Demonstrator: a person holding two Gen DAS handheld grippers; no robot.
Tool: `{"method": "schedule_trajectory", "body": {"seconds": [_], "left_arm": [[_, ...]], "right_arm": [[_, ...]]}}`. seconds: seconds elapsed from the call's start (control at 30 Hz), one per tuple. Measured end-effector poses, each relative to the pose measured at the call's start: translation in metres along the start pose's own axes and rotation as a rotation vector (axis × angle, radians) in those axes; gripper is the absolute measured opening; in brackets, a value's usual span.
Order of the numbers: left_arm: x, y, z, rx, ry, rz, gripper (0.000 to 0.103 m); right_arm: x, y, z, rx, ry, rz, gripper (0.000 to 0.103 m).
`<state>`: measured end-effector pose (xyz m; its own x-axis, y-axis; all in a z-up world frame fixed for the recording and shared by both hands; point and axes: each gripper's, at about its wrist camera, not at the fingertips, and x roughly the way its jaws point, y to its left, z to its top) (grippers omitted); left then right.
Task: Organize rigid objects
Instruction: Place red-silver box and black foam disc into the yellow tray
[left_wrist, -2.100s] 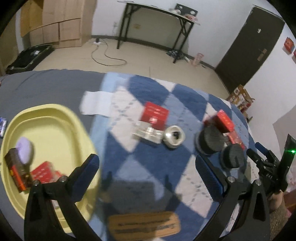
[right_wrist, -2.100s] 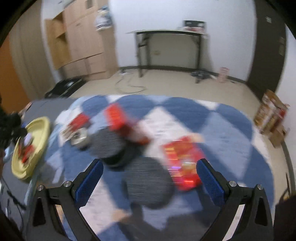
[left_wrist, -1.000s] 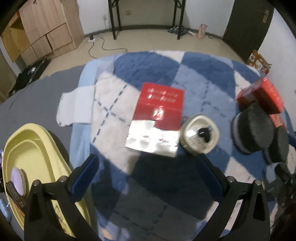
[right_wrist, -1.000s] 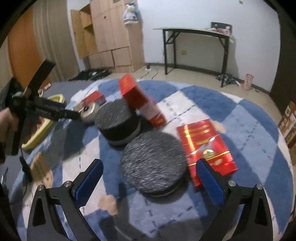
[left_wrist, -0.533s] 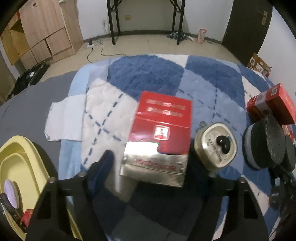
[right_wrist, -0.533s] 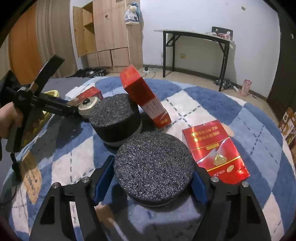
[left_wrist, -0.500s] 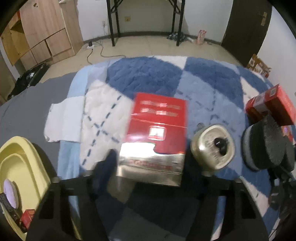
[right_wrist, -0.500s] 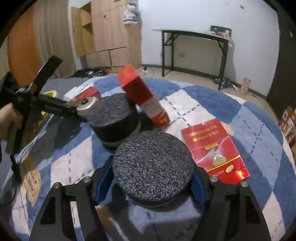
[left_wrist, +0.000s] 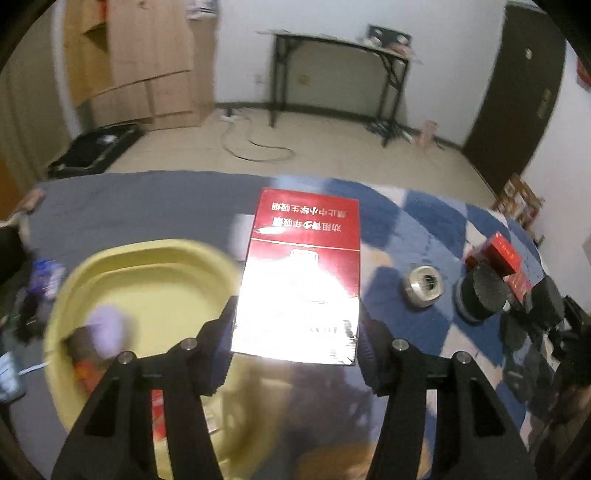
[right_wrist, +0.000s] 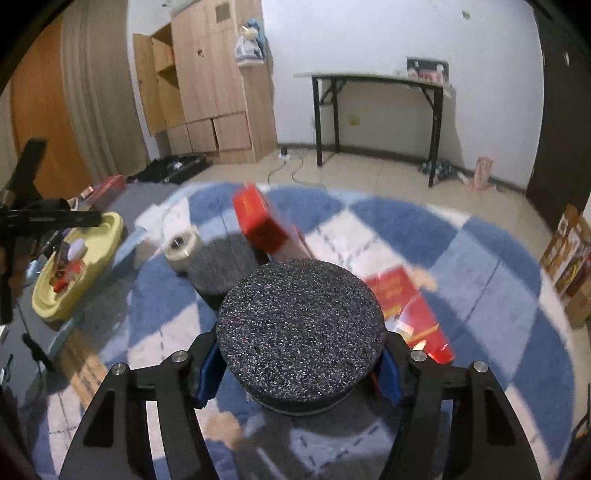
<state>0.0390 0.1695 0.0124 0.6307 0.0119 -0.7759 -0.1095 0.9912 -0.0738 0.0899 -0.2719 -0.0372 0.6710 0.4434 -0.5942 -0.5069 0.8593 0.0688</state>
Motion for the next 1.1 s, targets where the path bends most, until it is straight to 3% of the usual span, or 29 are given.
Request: {"method": "schedule_trajectory", "body": {"seconds": [0.13,0.27,0.47,0.67,0.87,1.1], "left_arm": [[-0.040,0.071,-0.016,-0.049,-0.014,0.109,0.058],[-0.054,0.131,-0.029,-0.134,-0.023,0.163,0.058],[-0.020,0.190,-0.026,-0.250,0.036,0.132,0.058],[0.024,0.205,-0.021,-0.256,0.124,0.088,0.058],[0.050,0.220,-0.018,-0.256,0.197,0.095,0.058],[0.058,0.233,-0.016,-0.289,0.186,0.071,0.058]], "right_arm": [[-0.016,0.037,0.016,-0.054,-0.035,0.046,0.067],[-0.017,0.103,0.027,-0.165,-0.013,0.141,0.067],[0.018,0.198,0.054,-0.254,0.051,0.268,0.067],[0.085,0.271,0.092,-0.266,0.135,0.360,0.067],[0.169,0.305,0.111,-0.251,0.254,0.363,0.067],[0.223,0.332,0.108,-0.305,0.313,0.342,0.067]]}}
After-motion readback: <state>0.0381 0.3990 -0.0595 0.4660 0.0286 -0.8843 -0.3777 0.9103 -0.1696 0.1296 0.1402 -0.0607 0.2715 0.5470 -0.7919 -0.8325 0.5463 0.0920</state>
